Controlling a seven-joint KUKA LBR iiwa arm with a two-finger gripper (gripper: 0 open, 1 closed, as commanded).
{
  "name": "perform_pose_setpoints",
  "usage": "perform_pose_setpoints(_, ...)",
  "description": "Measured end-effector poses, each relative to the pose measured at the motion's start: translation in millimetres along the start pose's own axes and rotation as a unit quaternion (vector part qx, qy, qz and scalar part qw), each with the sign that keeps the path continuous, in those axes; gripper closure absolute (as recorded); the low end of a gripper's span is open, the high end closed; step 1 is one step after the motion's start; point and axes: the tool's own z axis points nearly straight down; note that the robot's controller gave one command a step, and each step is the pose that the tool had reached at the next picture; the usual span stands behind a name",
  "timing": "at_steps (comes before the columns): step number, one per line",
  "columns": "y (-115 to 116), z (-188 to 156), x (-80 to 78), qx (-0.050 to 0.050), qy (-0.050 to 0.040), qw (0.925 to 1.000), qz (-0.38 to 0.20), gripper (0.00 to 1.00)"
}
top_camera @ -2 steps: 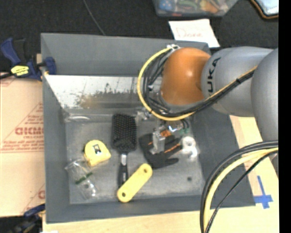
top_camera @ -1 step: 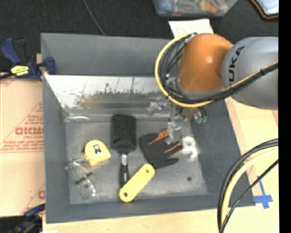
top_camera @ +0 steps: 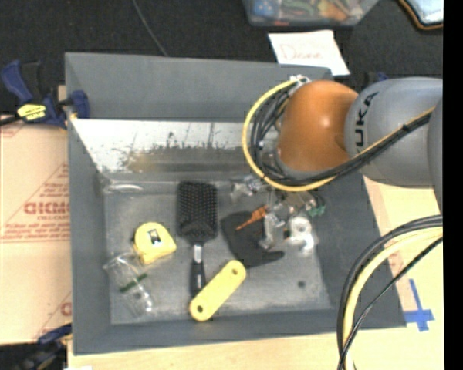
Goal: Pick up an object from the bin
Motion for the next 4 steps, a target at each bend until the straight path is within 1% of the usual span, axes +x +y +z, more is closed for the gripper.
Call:
perform_pose_setpoints(1,-10,30,-3.9,0.003,-0.0067,0.997,-0.077,0.0)
perform_pose_setpoints(2,1,29,18.8,0.002,-0.003,0.9987,-0.05,1.0)
perform_pose_setpoints(3,1,29,18.8,0.001,-0.0031,0.9987,-0.05,1.0)
perform_pose_setpoints(4,2,-6,21.3,-0.001,0.0009,0.9988,-0.05,1.0)
